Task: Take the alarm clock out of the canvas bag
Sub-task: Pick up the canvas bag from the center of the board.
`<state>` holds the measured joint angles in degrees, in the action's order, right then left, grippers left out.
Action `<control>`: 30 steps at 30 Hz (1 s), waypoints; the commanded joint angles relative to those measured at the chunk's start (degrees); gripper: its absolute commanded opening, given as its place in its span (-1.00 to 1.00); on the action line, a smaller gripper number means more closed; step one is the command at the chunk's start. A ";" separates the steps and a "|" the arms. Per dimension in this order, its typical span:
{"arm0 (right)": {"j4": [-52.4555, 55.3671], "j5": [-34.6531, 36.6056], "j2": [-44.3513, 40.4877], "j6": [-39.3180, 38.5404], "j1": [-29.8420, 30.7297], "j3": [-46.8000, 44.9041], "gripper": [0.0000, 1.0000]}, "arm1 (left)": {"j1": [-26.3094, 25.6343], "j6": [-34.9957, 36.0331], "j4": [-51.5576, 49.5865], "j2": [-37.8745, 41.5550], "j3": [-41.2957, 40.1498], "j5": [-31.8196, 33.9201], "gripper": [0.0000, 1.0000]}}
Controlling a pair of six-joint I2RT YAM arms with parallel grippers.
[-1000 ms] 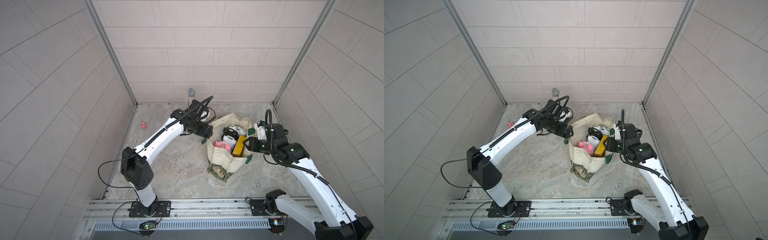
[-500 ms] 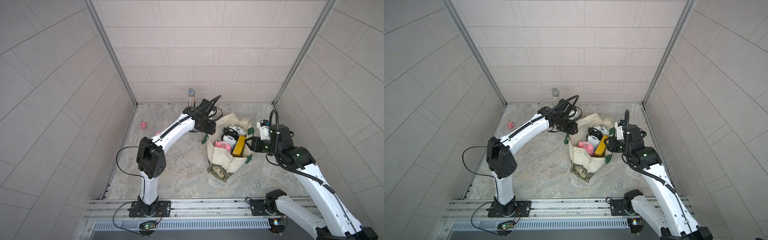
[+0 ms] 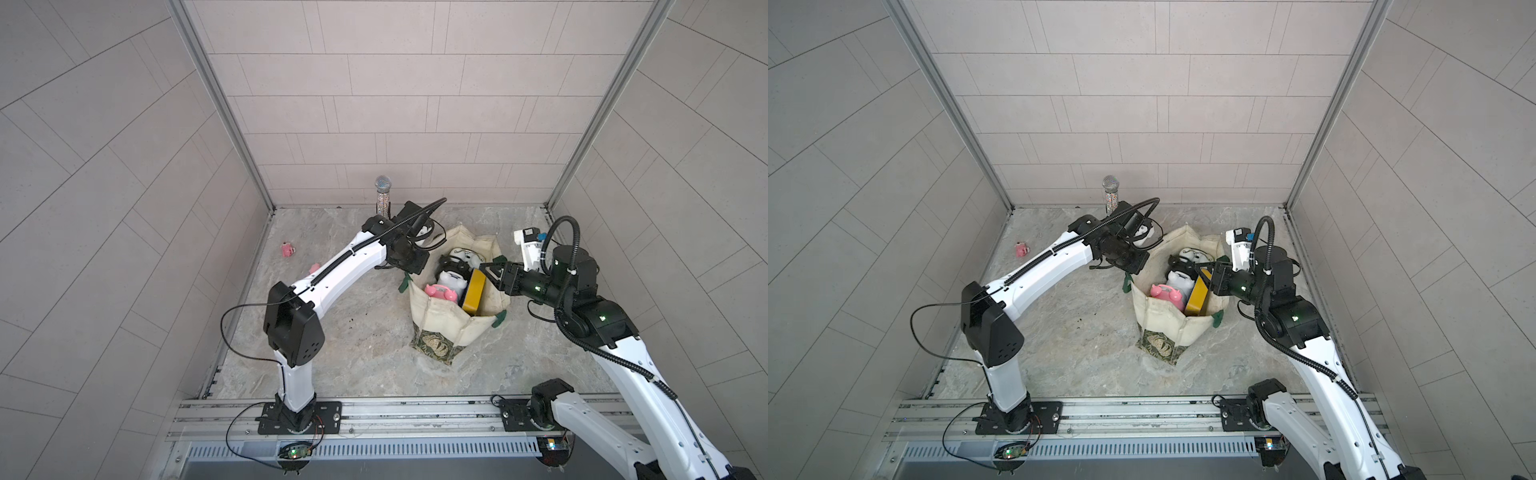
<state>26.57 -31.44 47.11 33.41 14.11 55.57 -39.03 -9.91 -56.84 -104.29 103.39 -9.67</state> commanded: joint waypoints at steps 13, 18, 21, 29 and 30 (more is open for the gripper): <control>-4.17 15.58 8.24 -11.31 27.90 -1.45 -0.15 | 1.00 11.72 -2.91 22.12 -6.35 13.03 -1.00; -8.48 22.25 12.41 -13.61 35.21 -6.47 -0.15 | 1.12 15.41 -2.47 25.07 -9.92 12.97 -1.00; -11.38 23.56 14.93 -14.34 36.22 -8.94 -0.14 | 1.14 15.88 -1.77 26.44 -10.73 13.10 -1.00; -13.01 29.40 21.49 -26.63 41.40 -8.19 -0.15 | 1.33 15.31 -0.38 27.54 -12.16 13.09 -1.00; -13.03 29.99 22.24 -27.96 42.01 -7.95 -0.15 | 1.56 14.89 -0.29 27.36 -12.16 13.19 -1.00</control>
<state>15.62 -5.28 67.99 12.62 54.68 46.26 -37.78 5.21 -62.78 -80.05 90.37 2.85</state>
